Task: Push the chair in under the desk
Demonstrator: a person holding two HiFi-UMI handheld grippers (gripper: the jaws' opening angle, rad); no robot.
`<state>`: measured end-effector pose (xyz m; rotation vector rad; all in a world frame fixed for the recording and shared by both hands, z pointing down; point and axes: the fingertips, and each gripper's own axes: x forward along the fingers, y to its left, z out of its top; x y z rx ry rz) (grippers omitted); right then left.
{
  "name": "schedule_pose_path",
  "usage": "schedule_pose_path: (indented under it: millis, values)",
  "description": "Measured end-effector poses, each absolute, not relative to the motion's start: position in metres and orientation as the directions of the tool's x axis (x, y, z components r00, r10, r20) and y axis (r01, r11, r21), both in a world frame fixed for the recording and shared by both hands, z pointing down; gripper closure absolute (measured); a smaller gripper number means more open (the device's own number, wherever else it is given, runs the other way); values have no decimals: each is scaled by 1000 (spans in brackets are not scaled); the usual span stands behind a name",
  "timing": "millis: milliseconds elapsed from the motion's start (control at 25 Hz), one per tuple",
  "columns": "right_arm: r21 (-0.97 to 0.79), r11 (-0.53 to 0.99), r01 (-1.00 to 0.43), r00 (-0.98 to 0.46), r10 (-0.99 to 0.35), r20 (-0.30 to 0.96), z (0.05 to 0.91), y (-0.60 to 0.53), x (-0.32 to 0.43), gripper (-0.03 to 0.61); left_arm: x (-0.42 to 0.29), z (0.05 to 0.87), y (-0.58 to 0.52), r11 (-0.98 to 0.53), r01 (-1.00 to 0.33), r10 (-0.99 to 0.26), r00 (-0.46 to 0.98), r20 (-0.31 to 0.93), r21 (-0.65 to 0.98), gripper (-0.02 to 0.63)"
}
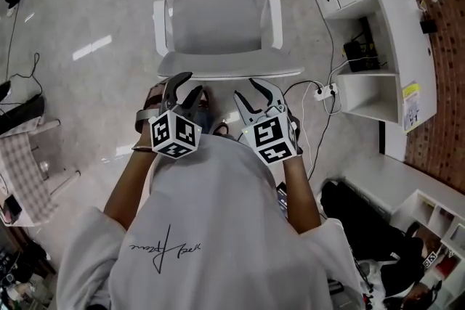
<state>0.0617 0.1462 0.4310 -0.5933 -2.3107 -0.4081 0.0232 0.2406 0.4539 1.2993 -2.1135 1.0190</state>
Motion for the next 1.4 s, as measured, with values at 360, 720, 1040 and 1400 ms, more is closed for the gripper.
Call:
schedule_pose_path:
  millis: [360, 720, 1040, 1400]
  values:
    - [98, 799, 593, -509, 277, 815, 463, 143, 39, 376, 3, 476, 248, 173, -955, -581, -298, 757, -243, 462]
    - [185, 691, 699, -382, 141, 913, 500, 116, 35, 362, 1, 497, 259, 54, -979, -594, -188, 782, -195, 462]
    - [206, 614, 762, -309, 66, 949, 529, 90, 37, 403, -2, 513, 264, 33, -981, -564, -177, 807, -192, 483]
    - [198, 598, 777, -311, 91, 946, 530, 95, 39, 414, -3, 513, 270, 69, -989, -577, -148, 803, -132, 482]
